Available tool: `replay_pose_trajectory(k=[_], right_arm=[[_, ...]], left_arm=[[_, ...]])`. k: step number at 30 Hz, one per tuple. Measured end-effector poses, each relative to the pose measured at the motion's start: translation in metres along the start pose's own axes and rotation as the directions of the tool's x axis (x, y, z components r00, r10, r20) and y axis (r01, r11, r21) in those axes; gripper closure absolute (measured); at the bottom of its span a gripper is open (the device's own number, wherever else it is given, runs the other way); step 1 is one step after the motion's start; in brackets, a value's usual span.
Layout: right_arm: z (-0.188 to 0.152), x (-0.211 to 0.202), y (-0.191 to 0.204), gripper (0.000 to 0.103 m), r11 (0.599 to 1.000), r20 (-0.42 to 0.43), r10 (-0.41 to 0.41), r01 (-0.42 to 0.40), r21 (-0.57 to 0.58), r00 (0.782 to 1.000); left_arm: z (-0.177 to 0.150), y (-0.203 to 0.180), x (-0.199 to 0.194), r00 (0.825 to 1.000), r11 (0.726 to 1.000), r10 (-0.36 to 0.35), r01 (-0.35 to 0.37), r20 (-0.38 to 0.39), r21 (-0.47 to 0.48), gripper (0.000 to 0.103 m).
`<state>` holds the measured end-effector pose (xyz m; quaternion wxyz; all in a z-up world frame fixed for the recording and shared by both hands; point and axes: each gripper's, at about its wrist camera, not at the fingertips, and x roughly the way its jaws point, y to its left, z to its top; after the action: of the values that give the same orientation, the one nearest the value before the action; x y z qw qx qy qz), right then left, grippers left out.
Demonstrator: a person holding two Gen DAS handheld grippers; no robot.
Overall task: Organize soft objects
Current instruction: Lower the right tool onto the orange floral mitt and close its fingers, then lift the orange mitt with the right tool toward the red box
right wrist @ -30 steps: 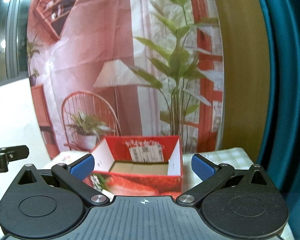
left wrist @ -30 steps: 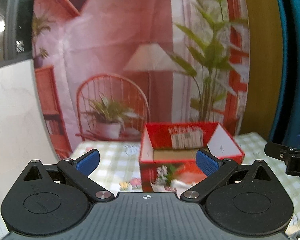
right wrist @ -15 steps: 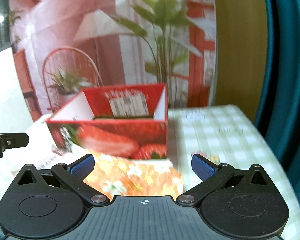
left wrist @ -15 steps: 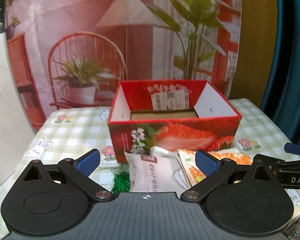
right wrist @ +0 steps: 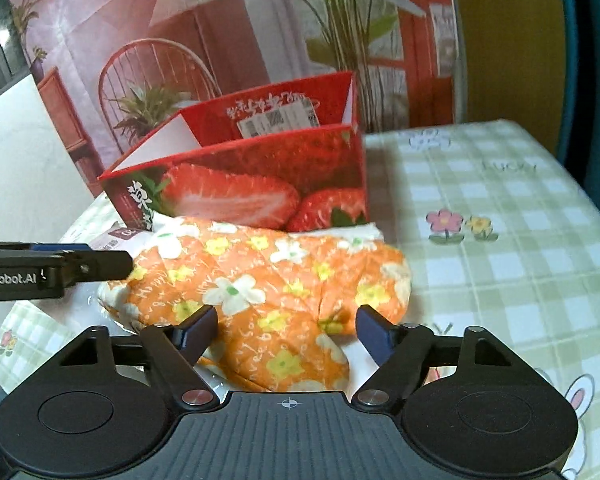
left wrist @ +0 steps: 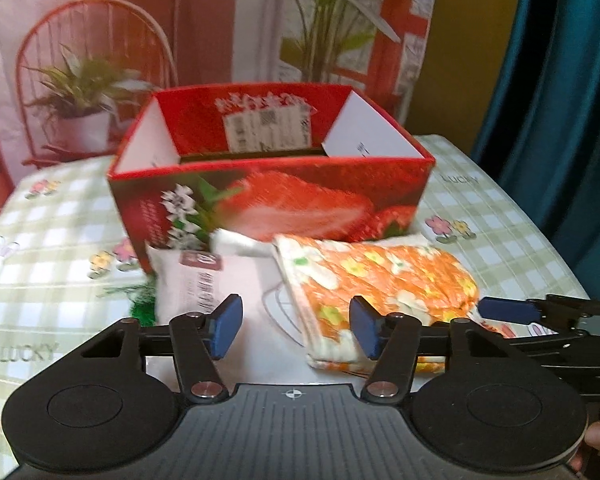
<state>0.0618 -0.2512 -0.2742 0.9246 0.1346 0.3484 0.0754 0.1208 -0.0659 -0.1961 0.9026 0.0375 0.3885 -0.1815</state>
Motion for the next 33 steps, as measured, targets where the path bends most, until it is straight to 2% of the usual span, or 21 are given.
replay_pose_trajectory(k=[13, 27, 33], right_arm=[[-0.002, 0.025, -0.006, 0.033, 0.996, -0.066, 0.088, -0.086, 0.029, 0.994], [0.004, 0.047, 0.002, 0.045, 0.993, -0.092, 0.121, -0.122, -0.006, 0.988], [0.009, 0.044, 0.009, 0.055, 0.989, -0.081, 0.141, -0.144, -0.035, 0.987]], left_arm=[[-0.006, 0.006, 0.025, 0.991, 0.992, -0.118, 0.115, -0.059, -0.055, 0.049], [-0.002, 0.023, 0.040, 0.994, 0.990, -0.106, 0.103, -0.035, -0.093, 0.049], [-0.002, 0.030, 0.038, 0.996, 0.989, -0.089, 0.087, -0.013, -0.119, 0.049]])
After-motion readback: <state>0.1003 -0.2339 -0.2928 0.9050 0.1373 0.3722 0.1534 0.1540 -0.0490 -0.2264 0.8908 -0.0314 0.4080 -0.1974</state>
